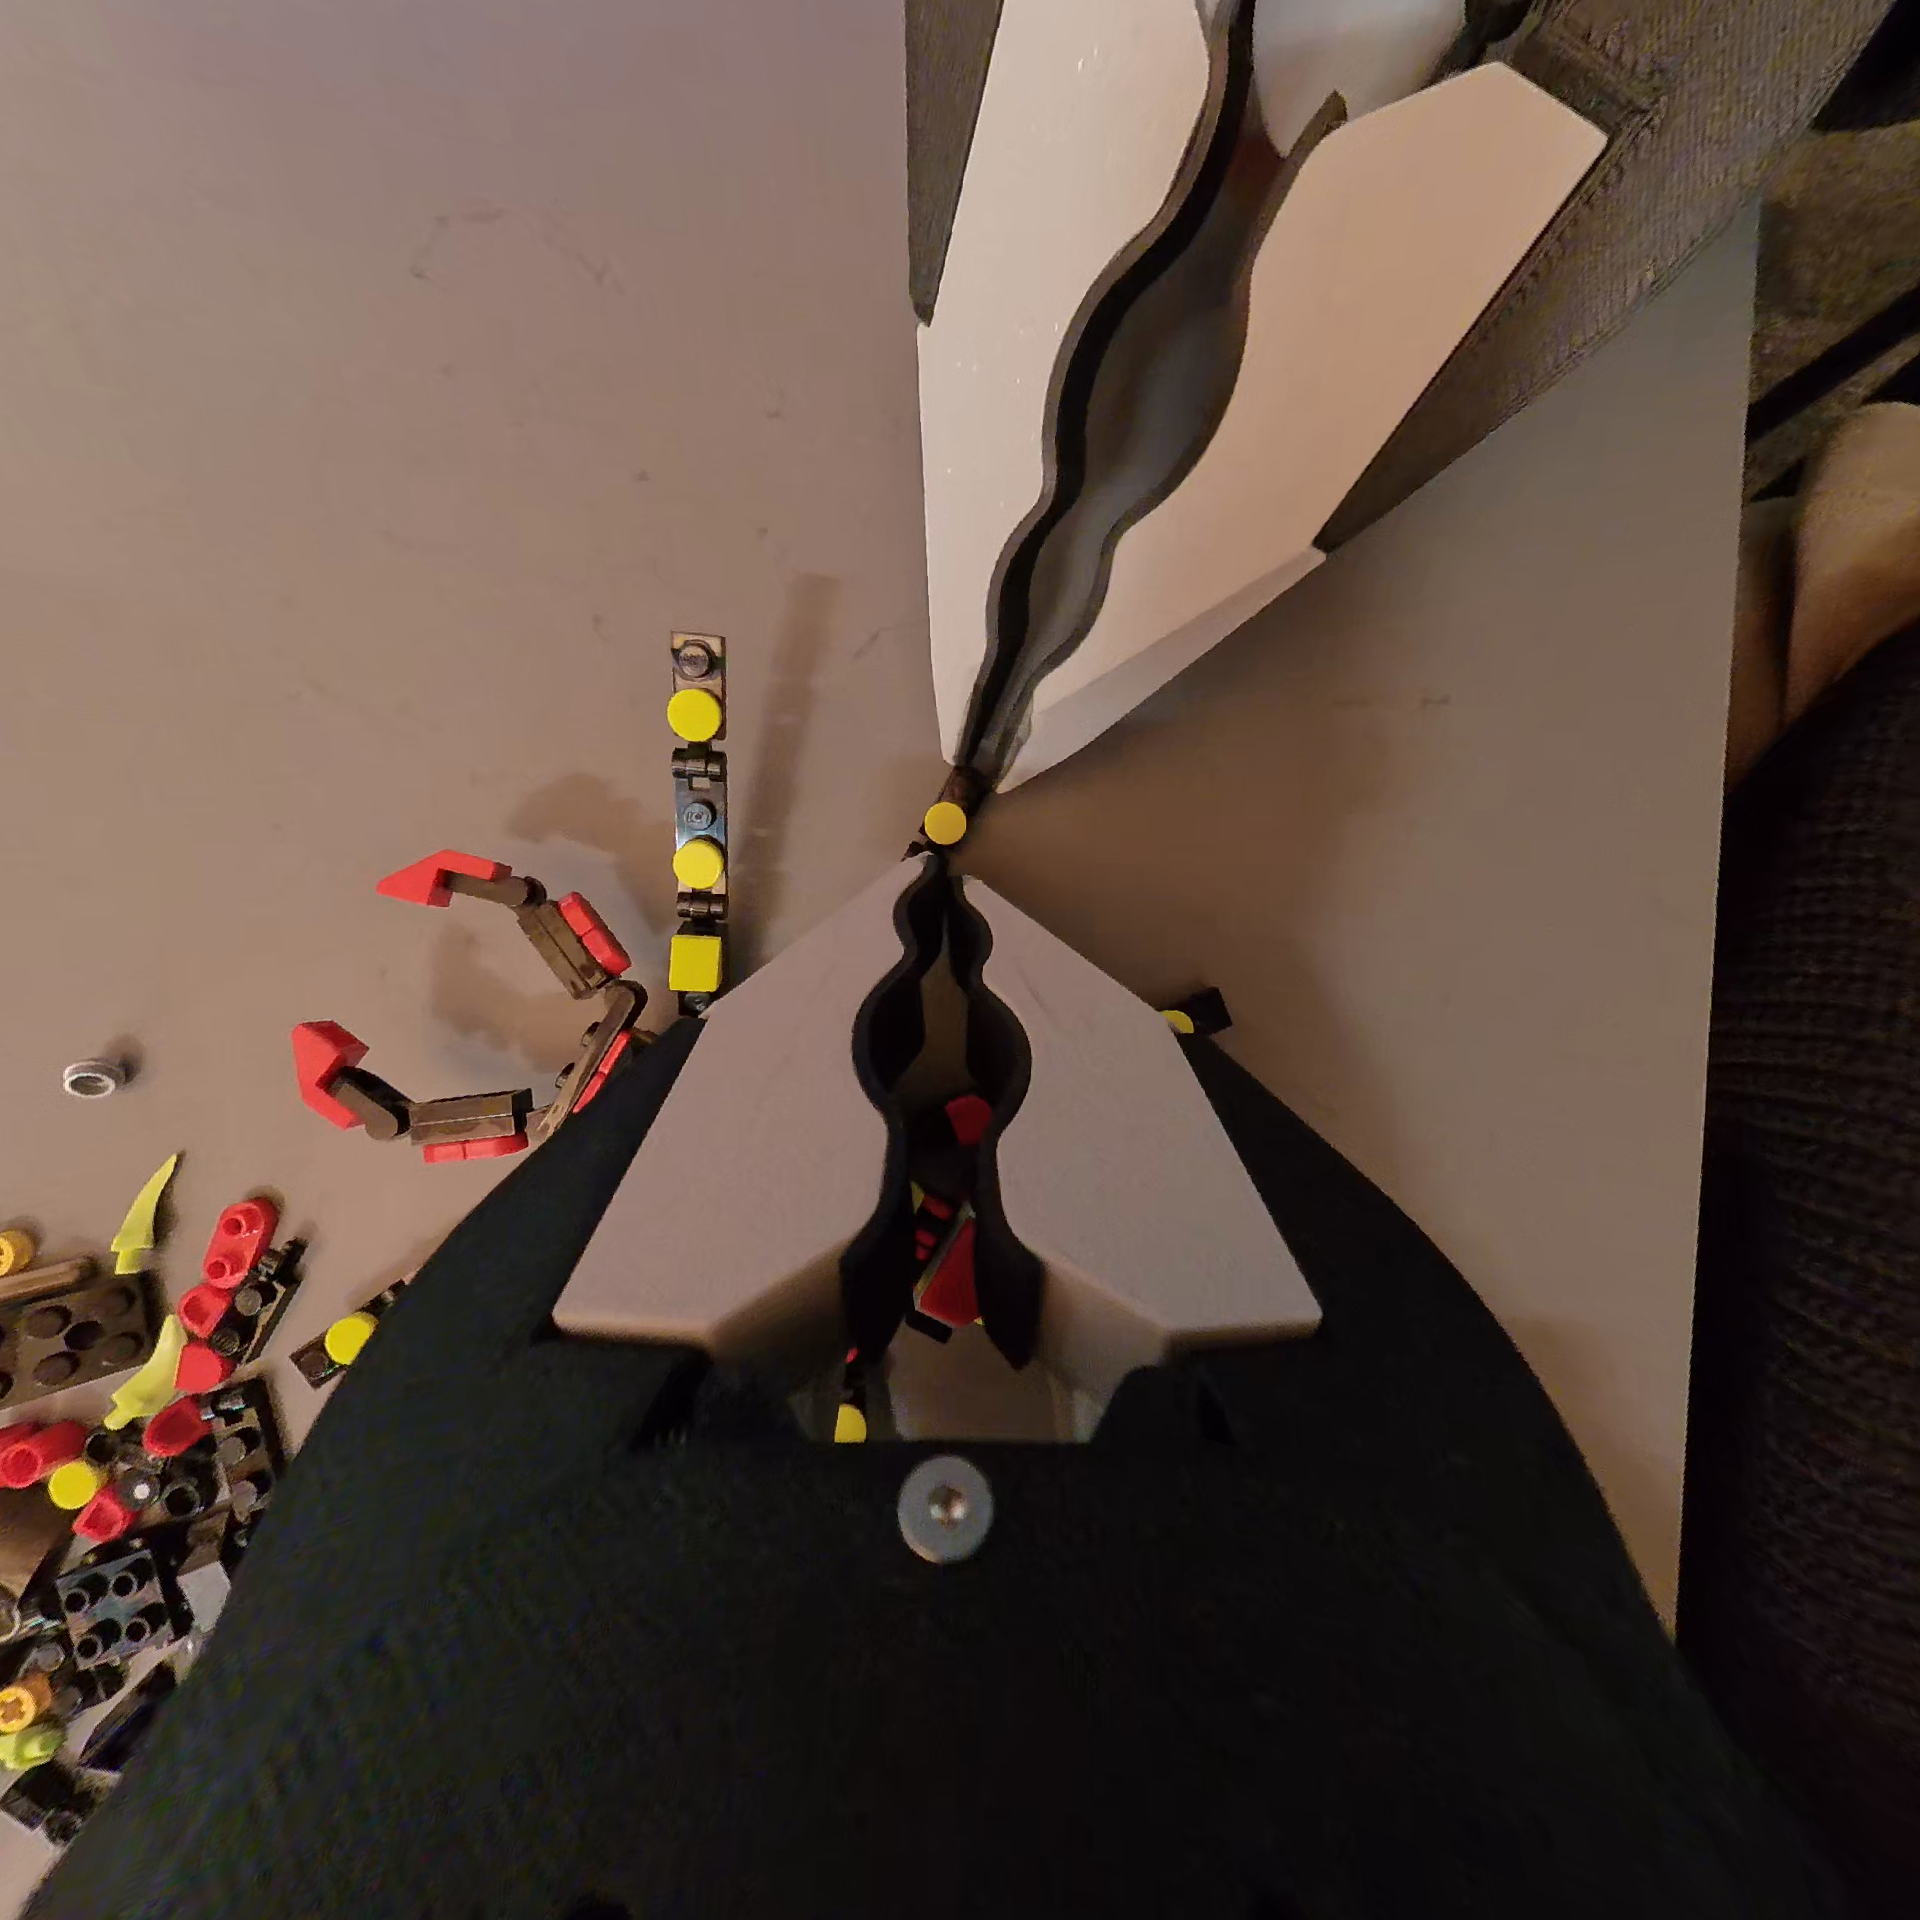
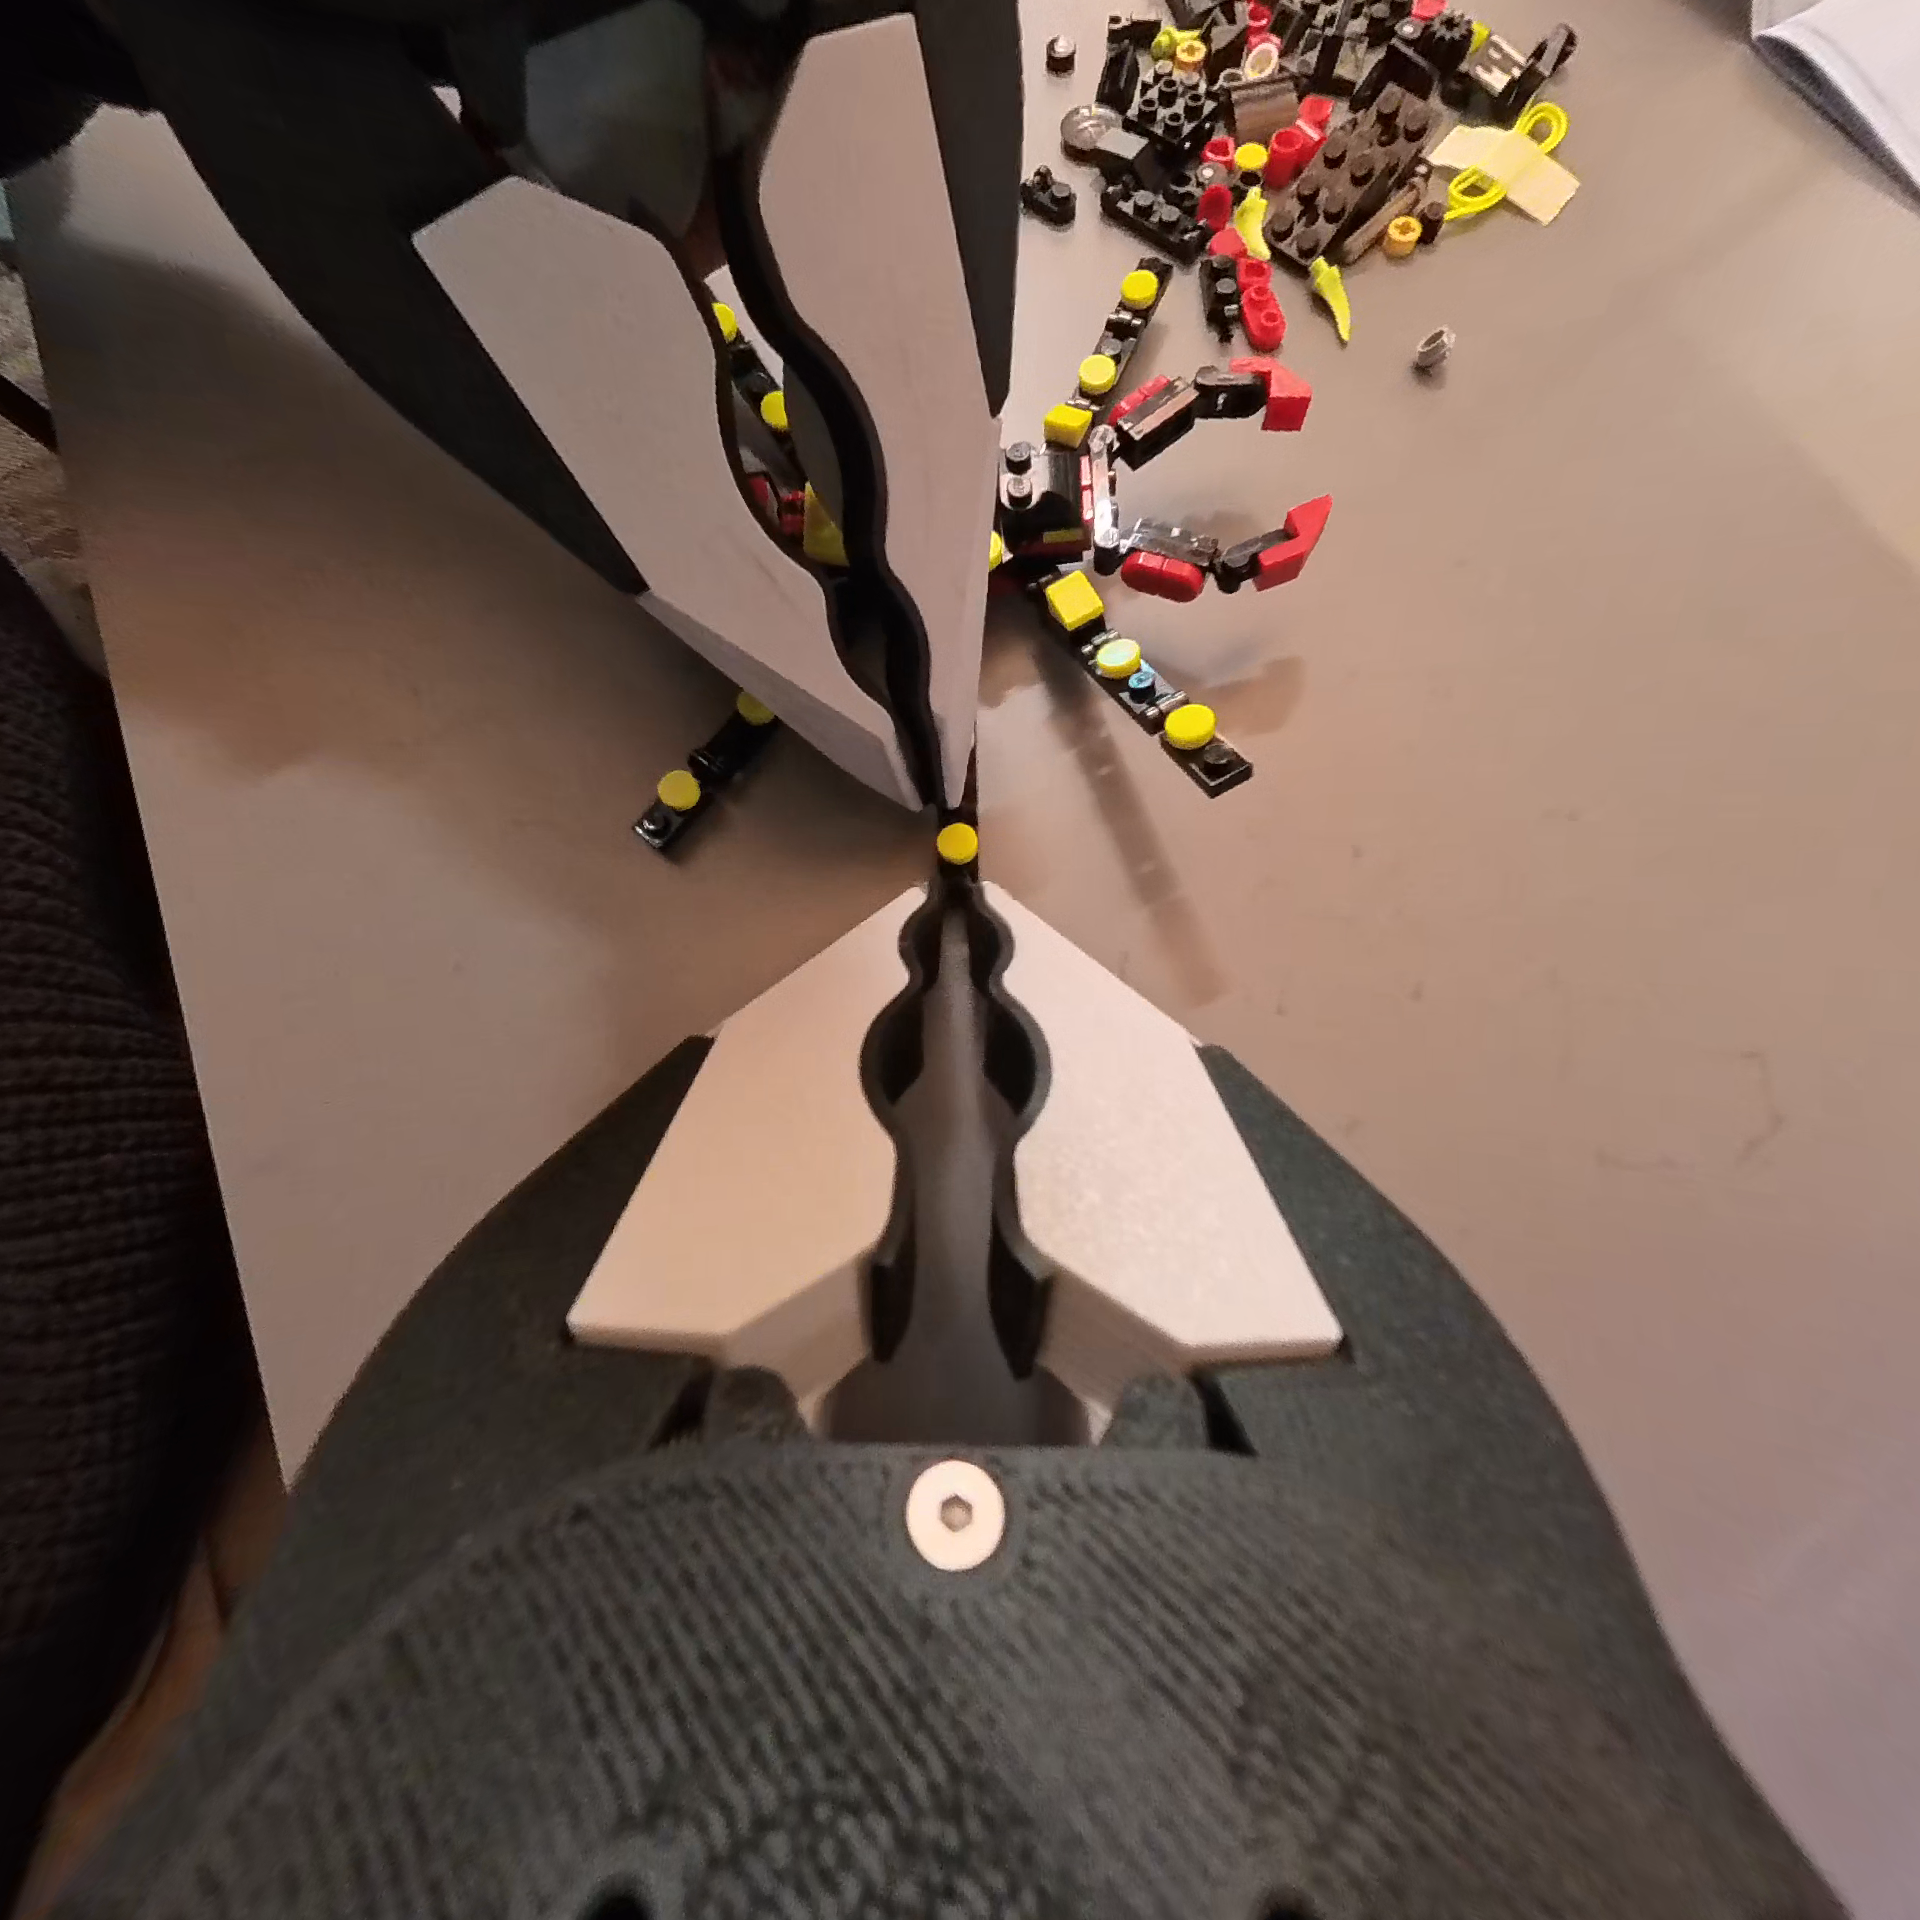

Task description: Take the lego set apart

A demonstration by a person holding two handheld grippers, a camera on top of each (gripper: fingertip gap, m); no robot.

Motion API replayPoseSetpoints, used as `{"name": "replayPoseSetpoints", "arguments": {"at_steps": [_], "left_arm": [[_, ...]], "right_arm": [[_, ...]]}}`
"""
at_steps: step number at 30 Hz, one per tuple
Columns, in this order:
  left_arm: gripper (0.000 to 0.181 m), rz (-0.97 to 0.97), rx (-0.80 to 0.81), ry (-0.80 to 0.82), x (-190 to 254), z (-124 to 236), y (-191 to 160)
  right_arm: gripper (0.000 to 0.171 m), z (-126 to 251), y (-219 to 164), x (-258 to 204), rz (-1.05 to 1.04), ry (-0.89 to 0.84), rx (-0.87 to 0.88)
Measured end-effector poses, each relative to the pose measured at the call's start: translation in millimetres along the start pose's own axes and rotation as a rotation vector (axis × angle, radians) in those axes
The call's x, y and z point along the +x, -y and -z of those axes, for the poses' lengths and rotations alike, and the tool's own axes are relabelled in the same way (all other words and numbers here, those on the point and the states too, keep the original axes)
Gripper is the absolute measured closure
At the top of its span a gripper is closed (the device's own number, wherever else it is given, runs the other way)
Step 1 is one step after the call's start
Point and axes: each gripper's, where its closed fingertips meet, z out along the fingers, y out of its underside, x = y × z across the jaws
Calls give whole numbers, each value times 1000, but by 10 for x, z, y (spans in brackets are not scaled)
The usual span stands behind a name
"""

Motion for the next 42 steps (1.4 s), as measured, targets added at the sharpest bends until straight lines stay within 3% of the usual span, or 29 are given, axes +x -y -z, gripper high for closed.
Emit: {"name": "replayPoseSetpoints", "arguments": {"at_steps": [1, 4, 11, 16, 22, 29, 42], "left_arm": [[181, 0, 3, -1, 2, 2, 3], [180, 20, 16, 0, -1, 13, 7], [158, 127, -11, 53, 98, 112, -135], [154, 257, 94, 110, 312, 252, -180], [155, 308, 138, 297, 206, 232, -220], [157, 354, 158, 289, 248, 151, -207], [158, 375, 178, 278, 244, 154, -213]], "right_arm": [[165, -3, 0, -3, 1, -1, 0], [157, -33, -26, -51, 4, 18, -10], [153, -85, 9, -435, 28, 185, -4], [150, -108, 8, -618, 47, 248, -15], [160, -22, 138, -540, 68, 206, 28], [166, -77, 253, -411, 99, 97, 54], [169, -117, 209, -343, 116, 102, 40]]}}
